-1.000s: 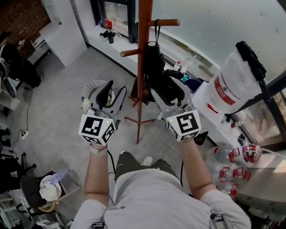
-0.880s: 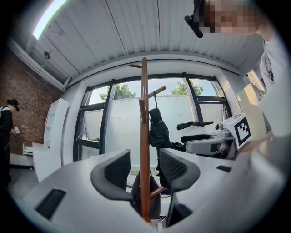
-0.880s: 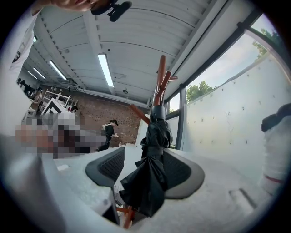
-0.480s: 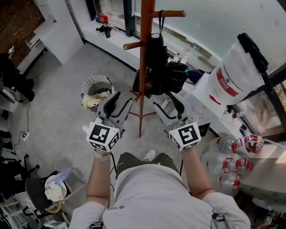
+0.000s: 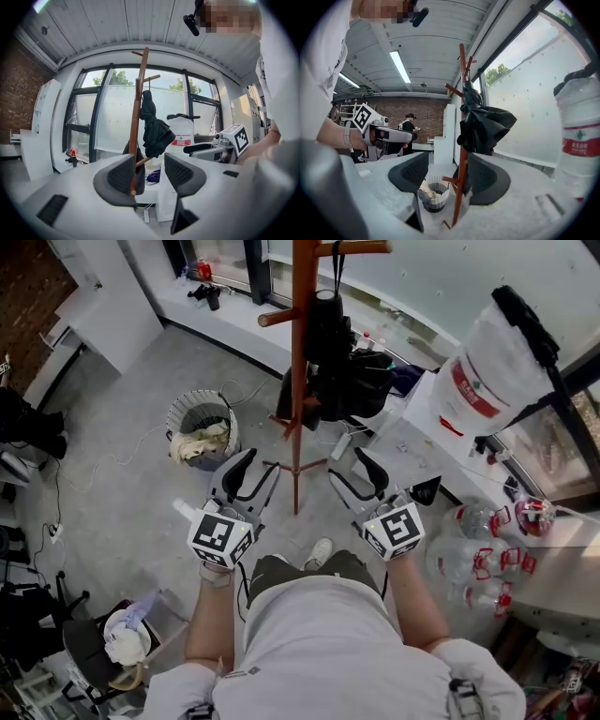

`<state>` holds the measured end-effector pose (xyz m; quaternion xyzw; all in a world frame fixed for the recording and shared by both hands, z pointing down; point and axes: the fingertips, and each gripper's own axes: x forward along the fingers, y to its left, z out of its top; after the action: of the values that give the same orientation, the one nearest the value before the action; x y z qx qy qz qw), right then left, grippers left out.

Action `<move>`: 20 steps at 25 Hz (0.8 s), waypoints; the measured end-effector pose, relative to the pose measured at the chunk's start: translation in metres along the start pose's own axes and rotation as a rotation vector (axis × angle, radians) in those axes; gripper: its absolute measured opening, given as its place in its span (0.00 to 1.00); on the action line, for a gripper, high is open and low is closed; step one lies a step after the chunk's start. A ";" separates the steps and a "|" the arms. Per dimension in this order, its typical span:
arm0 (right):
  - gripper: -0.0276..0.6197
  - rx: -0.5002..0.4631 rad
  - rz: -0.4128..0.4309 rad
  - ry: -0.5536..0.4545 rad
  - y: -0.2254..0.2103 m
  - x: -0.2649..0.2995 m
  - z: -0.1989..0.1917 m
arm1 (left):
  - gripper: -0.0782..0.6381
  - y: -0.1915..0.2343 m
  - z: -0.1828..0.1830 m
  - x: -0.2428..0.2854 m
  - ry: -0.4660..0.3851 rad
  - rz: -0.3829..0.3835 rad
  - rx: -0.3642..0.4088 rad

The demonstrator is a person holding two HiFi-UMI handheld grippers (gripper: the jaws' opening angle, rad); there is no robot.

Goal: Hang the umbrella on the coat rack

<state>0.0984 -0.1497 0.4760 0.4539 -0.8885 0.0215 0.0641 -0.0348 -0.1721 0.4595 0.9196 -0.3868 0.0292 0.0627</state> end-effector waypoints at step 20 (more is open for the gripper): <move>0.40 0.033 -0.007 0.031 0.023 -0.009 -0.020 | 0.37 -0.001 -0.025 -0.023 0.025 0.013 -0.039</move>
<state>0.0867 -0.1271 0.4947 0.4577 -0.8853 0.0428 0.0703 -0.0503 -0.1519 0.4817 0.9152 -0.3924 0.0337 0.0854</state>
